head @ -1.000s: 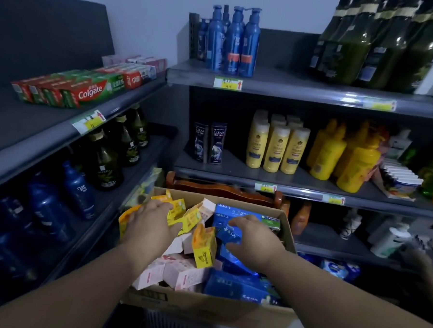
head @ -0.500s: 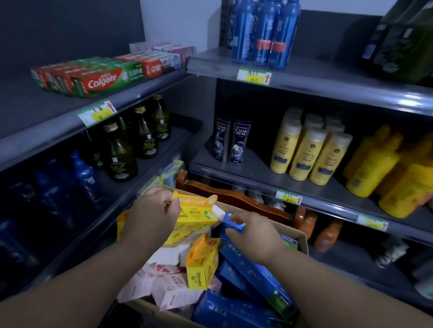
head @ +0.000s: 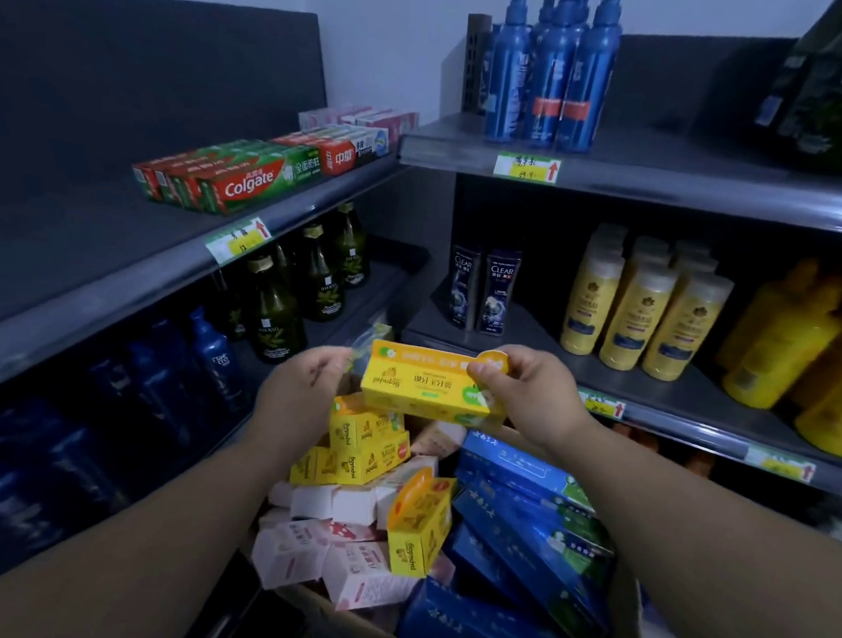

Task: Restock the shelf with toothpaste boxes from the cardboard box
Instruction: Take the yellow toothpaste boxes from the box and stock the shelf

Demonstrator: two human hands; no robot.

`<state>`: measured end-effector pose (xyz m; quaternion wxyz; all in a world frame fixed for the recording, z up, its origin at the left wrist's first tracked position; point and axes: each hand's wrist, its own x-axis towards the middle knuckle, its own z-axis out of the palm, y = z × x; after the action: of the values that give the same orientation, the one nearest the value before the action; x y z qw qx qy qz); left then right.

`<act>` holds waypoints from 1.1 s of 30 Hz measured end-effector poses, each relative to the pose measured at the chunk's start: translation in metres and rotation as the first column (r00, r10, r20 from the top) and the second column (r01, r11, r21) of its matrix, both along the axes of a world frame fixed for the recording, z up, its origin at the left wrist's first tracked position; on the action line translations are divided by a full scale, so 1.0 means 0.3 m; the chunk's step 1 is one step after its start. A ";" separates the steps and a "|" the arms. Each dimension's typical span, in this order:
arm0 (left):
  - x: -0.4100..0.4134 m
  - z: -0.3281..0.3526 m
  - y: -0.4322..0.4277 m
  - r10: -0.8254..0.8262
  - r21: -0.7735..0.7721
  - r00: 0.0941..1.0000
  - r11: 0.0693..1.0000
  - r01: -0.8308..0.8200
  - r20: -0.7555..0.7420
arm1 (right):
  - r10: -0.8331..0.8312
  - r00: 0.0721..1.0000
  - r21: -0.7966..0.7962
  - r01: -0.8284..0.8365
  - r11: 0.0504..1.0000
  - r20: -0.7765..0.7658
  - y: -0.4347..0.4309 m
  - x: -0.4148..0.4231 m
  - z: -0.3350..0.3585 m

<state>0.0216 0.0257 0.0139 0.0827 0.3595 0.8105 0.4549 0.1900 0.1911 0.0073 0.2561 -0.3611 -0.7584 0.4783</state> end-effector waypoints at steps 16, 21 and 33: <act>-0.009 -0.164 0.093 0.080 -0.418 0.989 0.900 -0.127 -0.128 | -0.110 0.983 0.024 0.107 0.994 0.148 0.049 0.109 -0.114; -0.019 -0.163 0.116 0.074 -0.511 0.983 0.847 -0.150 -0.167 | -0.109 0.983 0.020 0.107 0.994 0.150 0.047 0.123 -0.118; 0.006 -0.073 -0.007 0.190 -0.291 0.962 0.926 -0.241 -0.194 | -0.180 0.982 0.114 0.172 0.978 0.062 0.056 0.087 -0.062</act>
<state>0.0235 0.0235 -0.0081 0.0215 0.2861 0.9108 0.2969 0.2162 0.2079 -0.0113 0.2892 -0.4294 -0.7569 0.3988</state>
